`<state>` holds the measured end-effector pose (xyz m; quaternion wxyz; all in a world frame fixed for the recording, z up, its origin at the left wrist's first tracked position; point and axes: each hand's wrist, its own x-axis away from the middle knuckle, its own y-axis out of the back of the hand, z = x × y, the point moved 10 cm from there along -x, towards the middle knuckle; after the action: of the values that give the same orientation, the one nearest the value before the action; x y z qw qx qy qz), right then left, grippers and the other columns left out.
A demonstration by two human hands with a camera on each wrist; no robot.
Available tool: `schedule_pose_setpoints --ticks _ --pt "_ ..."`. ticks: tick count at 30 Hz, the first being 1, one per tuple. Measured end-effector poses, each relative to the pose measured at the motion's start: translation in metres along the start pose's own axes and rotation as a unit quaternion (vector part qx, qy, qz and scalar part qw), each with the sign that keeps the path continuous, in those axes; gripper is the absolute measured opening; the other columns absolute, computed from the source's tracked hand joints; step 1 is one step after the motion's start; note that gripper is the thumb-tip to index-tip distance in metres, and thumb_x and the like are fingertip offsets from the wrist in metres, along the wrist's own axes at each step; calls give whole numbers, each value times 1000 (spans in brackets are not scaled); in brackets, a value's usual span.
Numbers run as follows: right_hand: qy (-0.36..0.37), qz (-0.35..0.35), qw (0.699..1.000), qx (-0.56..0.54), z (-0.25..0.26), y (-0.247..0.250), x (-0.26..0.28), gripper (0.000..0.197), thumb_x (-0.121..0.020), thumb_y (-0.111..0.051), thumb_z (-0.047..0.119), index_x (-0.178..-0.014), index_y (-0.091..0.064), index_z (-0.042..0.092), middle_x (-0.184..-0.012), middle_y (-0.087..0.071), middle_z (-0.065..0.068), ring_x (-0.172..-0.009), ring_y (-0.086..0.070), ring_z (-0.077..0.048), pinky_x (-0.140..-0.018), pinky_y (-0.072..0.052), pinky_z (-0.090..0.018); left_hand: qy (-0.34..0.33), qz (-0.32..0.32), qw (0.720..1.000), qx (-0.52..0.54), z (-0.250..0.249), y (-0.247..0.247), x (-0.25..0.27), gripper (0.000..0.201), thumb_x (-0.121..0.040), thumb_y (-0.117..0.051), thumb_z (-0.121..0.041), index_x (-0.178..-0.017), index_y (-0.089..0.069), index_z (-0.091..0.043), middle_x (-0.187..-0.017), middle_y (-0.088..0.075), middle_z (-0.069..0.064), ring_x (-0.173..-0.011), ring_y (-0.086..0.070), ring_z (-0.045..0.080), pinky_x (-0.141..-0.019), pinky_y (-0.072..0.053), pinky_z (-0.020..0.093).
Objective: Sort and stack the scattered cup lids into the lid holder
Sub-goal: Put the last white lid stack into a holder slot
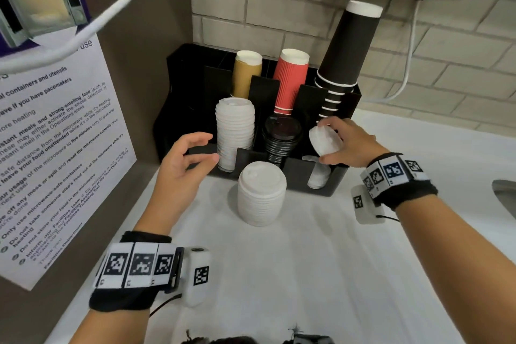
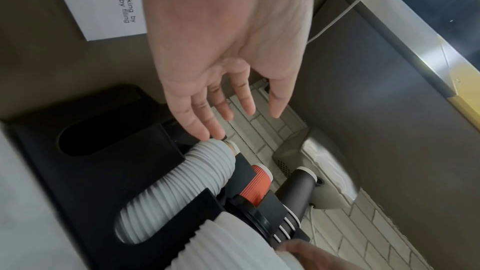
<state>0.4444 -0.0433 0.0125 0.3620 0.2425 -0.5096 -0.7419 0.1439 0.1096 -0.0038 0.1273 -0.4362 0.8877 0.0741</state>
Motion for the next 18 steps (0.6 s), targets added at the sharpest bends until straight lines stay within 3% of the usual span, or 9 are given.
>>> schedule_pose_setpoints --ticks 3,7,14,18 --pt "-7 49 996 80 1 -21 -3 85 -66 -79 28 -137 -34 40 -127 -38 -6 -113 -48 -30 -98 -36 -47 1 5 1000 1 0 -5 1 32 -91 -64 -7 -109 -60 -34 -119 -58 -11 -88 -63 -7 -80 -49 12" --pt "-8 79 976 205 4 -43 -5 82 -66 -73 30 -136 -33 43 -121 -43 -4 -108 -50 -26 -91 -26 -46 3 8 1000 -2 0 -8 2 32 -91 -64 -7 -109 -60 -34 -117 -58 -12 -85 -63 -7 -81 -49 13" --pt "-11 93 957 273 3 -54 -8 83 -67 -72 36 -139 -32 42 -123 -45 -2 -109 -51 -25 -96 -27 -51 10 3 1000 -6 3 -5 3 31 -91 -65 -10 -108 -61 -35 -118 -59 -12 -89 -63 -4 -89 -49 23" --pt "2 83 949 305 6 -56 -5 79 -65 -72 39 -135 -36 42 -120 -47 -1 -109 -51 -24 -95 -28 -50 15 8 1000 -9 4 -7 4 32 -91 -64 -10 -109 -60 -36 -119 -59 -13 -89 -63 -4 -88 -47 23"
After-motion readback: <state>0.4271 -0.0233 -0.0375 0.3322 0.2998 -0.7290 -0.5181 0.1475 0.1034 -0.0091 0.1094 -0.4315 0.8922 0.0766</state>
